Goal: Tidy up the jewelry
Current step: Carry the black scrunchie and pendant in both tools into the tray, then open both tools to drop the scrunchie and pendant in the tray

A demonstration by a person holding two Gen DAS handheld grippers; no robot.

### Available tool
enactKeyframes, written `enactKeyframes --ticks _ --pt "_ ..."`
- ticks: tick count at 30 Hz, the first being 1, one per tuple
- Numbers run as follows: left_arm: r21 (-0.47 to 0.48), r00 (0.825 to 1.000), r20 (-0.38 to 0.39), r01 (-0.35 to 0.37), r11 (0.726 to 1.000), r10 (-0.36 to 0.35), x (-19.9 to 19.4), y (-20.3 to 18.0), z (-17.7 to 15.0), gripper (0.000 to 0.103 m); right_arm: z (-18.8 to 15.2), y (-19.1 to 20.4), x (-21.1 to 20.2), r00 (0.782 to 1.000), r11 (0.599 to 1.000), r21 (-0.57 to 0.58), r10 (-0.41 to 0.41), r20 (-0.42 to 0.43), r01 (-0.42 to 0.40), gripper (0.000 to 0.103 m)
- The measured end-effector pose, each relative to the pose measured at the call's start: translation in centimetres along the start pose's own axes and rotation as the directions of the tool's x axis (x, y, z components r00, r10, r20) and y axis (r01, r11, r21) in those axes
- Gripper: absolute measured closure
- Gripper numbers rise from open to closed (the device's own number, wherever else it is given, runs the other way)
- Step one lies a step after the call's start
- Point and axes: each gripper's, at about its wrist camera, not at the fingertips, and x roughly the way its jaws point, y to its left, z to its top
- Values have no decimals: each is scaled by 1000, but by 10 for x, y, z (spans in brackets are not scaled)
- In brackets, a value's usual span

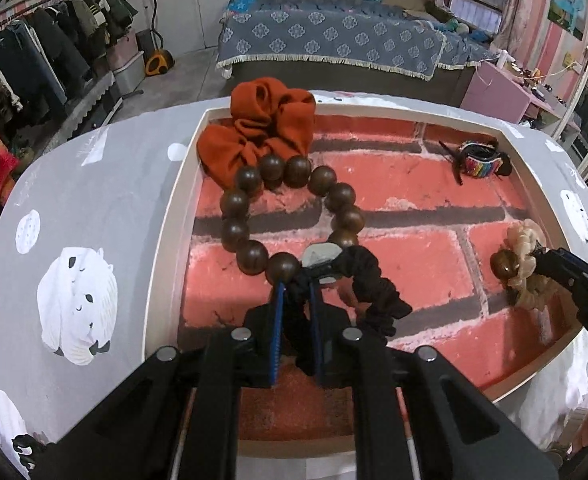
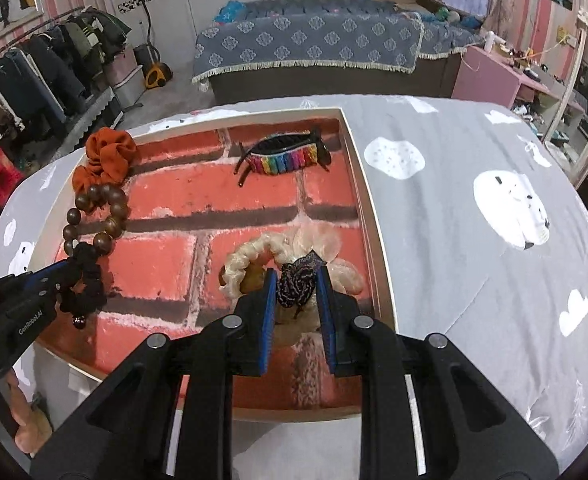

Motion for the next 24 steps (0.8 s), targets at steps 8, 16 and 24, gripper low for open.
enactKeyframes --ticks 8,16,24 --pt "-16 999 -31 10 1000 -10 4 3 1 83 -3 -1 7 999 1000 1 11 -38 -11 78" --pt "-18 999 26 32 999 -31 -28 7 4 46 0 -7 -21 999 999 19 37 18 -38 40" --pt "-18 989 147 18 1000 -15 -77 18 -4 27 -12 -25 -74 984 997 49 44 171 -53 4"
